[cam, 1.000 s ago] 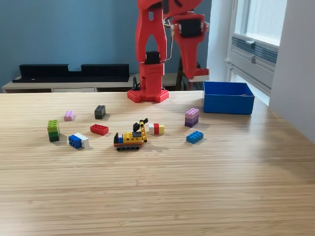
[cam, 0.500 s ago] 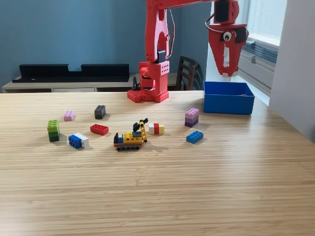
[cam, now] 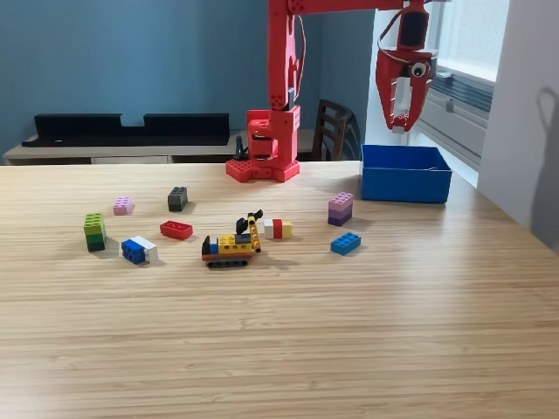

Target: Grasp a lego block and put it in the bin.

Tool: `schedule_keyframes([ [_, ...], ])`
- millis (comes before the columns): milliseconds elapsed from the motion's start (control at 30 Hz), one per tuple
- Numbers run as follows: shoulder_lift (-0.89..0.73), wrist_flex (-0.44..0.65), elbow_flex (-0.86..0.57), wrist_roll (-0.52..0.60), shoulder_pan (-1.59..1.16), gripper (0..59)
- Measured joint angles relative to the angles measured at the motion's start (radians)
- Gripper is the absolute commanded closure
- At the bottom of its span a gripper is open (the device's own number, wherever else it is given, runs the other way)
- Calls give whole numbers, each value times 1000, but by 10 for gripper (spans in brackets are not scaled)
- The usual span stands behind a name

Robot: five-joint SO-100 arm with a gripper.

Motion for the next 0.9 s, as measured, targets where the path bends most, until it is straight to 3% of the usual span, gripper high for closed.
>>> schedule_keyframes([
  [133,0,0,20,-28,0,240],
  [200,0,0,26,-40,0,170],
  [300,0,0,29,-49,0,143],
  [400,0,0,29,-49,0,174],
  [467,0,0,29,-49,0,281],
  [567,0,0,23,-43,15,499],
  [633,0,0,-6,-31,60,584],
  [900,0,0,-103,28,362,585],
])
